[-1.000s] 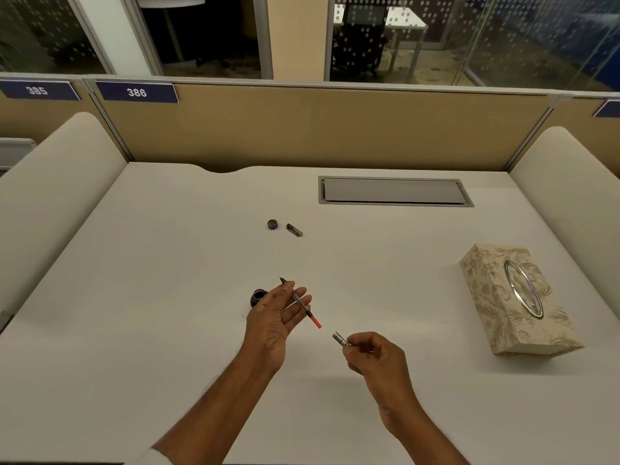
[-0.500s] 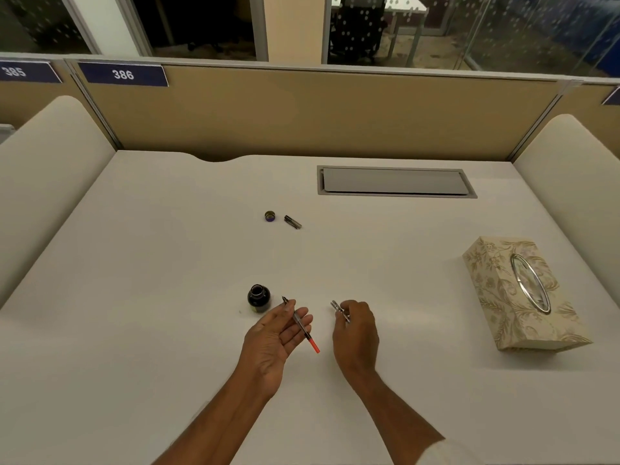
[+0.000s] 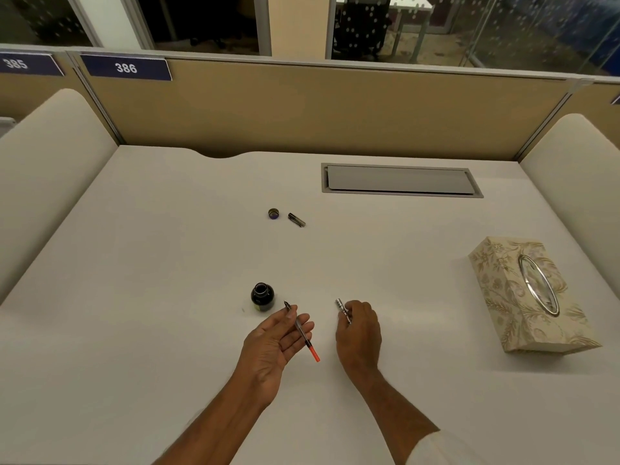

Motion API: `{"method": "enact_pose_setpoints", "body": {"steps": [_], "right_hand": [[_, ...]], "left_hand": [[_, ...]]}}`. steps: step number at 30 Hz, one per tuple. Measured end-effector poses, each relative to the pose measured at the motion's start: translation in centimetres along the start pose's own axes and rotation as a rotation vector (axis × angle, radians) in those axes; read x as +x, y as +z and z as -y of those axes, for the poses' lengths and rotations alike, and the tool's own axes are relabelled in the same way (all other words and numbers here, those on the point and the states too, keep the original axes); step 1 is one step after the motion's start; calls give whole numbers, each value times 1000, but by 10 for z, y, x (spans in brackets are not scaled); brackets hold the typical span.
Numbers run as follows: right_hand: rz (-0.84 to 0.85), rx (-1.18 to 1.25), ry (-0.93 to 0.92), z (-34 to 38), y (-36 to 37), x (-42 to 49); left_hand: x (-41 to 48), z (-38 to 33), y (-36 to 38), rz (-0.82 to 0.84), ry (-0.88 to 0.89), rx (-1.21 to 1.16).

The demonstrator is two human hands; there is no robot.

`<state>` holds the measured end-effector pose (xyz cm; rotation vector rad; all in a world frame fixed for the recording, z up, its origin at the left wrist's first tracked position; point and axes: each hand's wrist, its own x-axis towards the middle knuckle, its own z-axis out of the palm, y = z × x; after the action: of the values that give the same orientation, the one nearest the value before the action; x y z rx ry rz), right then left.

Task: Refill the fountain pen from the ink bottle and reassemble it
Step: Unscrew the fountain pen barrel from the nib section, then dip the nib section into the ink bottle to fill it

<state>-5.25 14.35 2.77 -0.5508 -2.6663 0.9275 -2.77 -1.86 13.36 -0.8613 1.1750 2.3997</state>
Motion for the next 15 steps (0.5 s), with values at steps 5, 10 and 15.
{"method": "enact_pose_setpoints", "body": {"steps": [5,10,15], "right_hand": [[24,18,-2,-2,-1,1],[43,27,-3,-2,-3,0],[60,10,8,-4,-7,0]], "left_hand": [[0,0,-1,-8,-8,-4],[-1,0,-1,-14,-13,-9],[-1,1,-1,-16,-13,-4]]}}
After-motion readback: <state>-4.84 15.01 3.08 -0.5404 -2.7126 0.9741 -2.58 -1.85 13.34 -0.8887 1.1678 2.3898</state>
